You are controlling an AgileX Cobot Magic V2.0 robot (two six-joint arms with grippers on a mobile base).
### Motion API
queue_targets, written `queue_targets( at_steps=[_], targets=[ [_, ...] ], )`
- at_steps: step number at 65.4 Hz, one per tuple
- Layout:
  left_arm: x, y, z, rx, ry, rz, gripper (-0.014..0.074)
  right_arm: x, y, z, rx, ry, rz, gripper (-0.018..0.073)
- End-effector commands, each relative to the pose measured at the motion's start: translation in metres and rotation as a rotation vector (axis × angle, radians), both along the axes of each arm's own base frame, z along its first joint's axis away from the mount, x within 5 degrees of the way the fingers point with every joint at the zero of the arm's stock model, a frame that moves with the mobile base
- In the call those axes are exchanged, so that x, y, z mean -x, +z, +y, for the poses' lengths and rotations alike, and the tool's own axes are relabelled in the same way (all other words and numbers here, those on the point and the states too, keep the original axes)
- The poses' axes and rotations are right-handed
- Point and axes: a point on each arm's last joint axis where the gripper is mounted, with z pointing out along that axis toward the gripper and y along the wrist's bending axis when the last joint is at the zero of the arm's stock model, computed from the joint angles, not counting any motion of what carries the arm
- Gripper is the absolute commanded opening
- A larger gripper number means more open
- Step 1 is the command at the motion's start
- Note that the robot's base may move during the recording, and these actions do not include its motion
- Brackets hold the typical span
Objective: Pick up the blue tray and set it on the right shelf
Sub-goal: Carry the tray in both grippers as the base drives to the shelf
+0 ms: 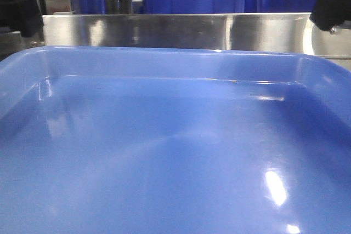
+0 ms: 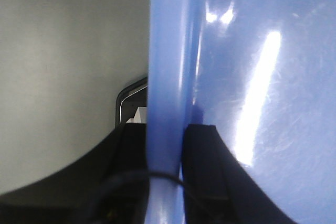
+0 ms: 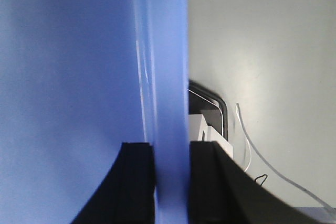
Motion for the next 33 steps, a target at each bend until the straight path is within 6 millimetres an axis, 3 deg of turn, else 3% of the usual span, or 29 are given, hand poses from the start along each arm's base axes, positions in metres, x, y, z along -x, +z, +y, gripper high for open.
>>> queue_targets(
  at_steps=[1,33],
  targets=[
    [0.0026,0.0117,0.0025,0.009,0.002,-0.031,0.0055,-0.0027,0.0124,-0.0016,-0.009,-0.002,-0.066,0.0158],
    [0.0026,0.0117,0.0025,0.009,0.002,-0.031,0.0055,-0.0027,0.0124,-0.0016,-0.009,-0.002,-0.066,0.0158]
  ],
)
